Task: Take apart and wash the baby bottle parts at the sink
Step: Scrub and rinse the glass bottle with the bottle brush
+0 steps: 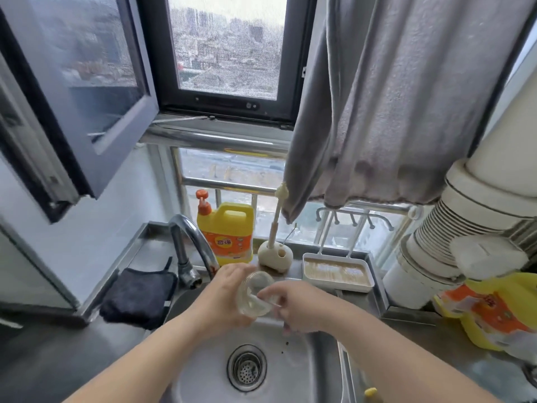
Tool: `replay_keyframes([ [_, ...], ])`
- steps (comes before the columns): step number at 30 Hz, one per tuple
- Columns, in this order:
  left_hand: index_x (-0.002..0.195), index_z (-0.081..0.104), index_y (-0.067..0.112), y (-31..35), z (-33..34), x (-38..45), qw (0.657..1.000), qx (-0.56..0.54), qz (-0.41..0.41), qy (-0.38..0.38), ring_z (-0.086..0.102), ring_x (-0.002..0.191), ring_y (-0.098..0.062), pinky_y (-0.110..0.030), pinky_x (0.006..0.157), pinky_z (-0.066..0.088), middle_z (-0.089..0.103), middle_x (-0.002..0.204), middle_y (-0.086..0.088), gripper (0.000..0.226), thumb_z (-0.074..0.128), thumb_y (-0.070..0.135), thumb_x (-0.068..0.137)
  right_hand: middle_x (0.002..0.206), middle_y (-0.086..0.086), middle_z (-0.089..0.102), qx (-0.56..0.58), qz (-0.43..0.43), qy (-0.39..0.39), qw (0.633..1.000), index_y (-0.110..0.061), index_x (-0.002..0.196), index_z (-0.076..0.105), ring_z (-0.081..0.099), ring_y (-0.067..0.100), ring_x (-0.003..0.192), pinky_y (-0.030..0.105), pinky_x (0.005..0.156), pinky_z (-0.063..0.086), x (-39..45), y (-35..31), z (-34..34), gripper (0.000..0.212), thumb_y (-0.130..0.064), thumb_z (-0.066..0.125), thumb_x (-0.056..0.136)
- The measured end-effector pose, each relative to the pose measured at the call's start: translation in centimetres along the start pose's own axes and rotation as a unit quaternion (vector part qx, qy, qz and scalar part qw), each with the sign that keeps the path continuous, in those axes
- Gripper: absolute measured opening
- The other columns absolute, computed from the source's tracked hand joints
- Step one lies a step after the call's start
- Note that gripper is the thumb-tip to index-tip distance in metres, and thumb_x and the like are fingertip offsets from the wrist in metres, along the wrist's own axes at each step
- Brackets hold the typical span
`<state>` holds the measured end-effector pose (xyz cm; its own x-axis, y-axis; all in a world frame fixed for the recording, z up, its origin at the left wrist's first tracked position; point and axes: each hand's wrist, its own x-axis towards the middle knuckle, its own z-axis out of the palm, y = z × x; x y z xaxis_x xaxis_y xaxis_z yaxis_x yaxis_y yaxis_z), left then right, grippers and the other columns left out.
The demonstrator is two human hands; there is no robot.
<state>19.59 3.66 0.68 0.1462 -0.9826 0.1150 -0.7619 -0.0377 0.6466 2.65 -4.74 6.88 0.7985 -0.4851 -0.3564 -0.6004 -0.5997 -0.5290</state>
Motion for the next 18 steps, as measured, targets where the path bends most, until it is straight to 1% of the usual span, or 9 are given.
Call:
replay_keyframes([
  [2,0.138,0.039,0.028,-0.5,-0.1,-0.4,1.000,0.011,-0.001,-0.007,0.027,0.128,-0.001,-0.021,0.110,0.029,0.037,0.132,0.018,0.088,0.078,0.036,0.060,0.114,-0.004,0.062,-0.029,-0.003,0.002,1.000,-0.036,0.124,0.057,0.057,0.012,0.089,0.024,0.078,0.047,0.0,-0.1,-0.3,0.036,-0.020,0.056,0.092],
  [5,0.138,0.039,0.034,-0.4,0.1,-0.9,0.998,0.054,-0.004,-0.022,0.028,0.130,-0.003,-0.031,0.109,0.030,0.037,0.136,0.018,0.095,0.066,0.055,0.050,0.126,-0.015,0.060,-0.149,0.005,0.027,0.989,-0.044,0.126,0.054,0.057,0.012,0.109,0.029,0.089,0.047,-0.6,0.2,-0.6,0.032,-0.036,0.050,0.096],
  [6,0.138,0.038,0.036,-0.1,0.4,-1.1,0.997,0.069,-0.005,-0.026,0.028,0.130,-0.004,-0.033,0.109,0.029,0.036,0.136,0.019,0.096,0.063,0.057,0.048,0.127,-0.015,0.059,-0.178,0.006,0.024,0.984,-0.047,0.128,0.050,0.056,0.013,0.114,0.031,0.091,0.047,-0.8,0.5,-0.4,0.033,-0.038,0.046,0.097],
  [8,0.139,0.038,0.036,0.2,1.2,-1.3,0.996,0.082,-0.003,-0.032,0.026,0.129,-0.005,-0.034,0.109,0.028,0.034,0.135,0.021,0.093,0.067,0.050,0.053,0.126,-0.011,0.060,-0.202,0.009,-0.017,0.979,-0.050,0.133,0.044,0.057,0.018,0.113,0.033,0.089,0.048,-1.2,0.7,0.2,0.040,-0.029,0.045,0.098],
  [10,0.139,0.040,0.034,0.3,2.3,-1.1,0.995,0.092,0.011,-0.026,0.029,0.130,-0.008,-0.035,0.107,0.032,0.037,0.137,0.017,0.089,0.070,0.044,0.056,0.125,0.001,0.060,-0.232,0.005,-0.065,0.971,-0.046,0.138,0.039,0.057,0.026,0.110,0.034,0.086,0.048,-1.6,0.4,0.7,0.051,-0.017,0.045,0.097],
  [12,0.137,0.041,0.036,0.7,3.2,-1.0,0.994,0.108,0.024,-0.019,0.033,0.130,-0.012,-0.039,0.102,0.038,0.042,0.136,0.014,0.088,0.072,0.041,0.054,0.123,0.011,0.055,-0.279,0.010,-0.081,0.957,-0.039,0.142,0.034,0.055,0.032,0.110,0.036,0.082,0.044,-2.0,0.0,0.9,0.057,-0.010,0.044,0.095],
  [14,0.127,0.043,0.036,1.1,3.6,-0.7,0.987,0.148,0.067,0.015,0.039,0.122,-0.011,-0.040,0.086,0.048,0.052,0.126,0.014,0.094,0.077,0.044,0.040,0.123,0.015,0.052,-0.337,0.016,-0.067,0.939,-0.031,0.145,0.028,0.055,0.035,0.109,0.037,0.075,0.039,-2.3,-0.2,1.1,0.061,-0.006,0.046,0.092],
  [16,0.118,0.047,0.033,1.6,3.7,-0.5,0.979,0.166,0.113,0.038,0.043,0.110,-0.009,-0.032,0.068,0.051,0.060,0.112,0.015,0.100,0.079,0.049,0.024,0.121,0.016,0.052,-0.359,0.027,-0.060,0.931,-0.026,0.144,0.026,0.056,0.036,0.107,0.036,0.070,0.036,-2.7,-0.3,1.4,0.063,-0.002,0.047,0.091],
  [18,0.117,0.049,0.030,1.7,4.0,-0.3,0.975,0.151,0.152,0.054,0.045,0.108,-0.010,-0.032,0.068,0.053,0.062,0.111,0.013,0.097,0.080,0.047,0.027,0.113,0.013,0.055,-0.323,0.059,-0.082,0.941,-0.026,0.140,0.034,0.056,0.035,0.102,0.034,0.067,0.037,-3.1,-0.3,1.4,0.057,0.000,0.045,0.090],
])
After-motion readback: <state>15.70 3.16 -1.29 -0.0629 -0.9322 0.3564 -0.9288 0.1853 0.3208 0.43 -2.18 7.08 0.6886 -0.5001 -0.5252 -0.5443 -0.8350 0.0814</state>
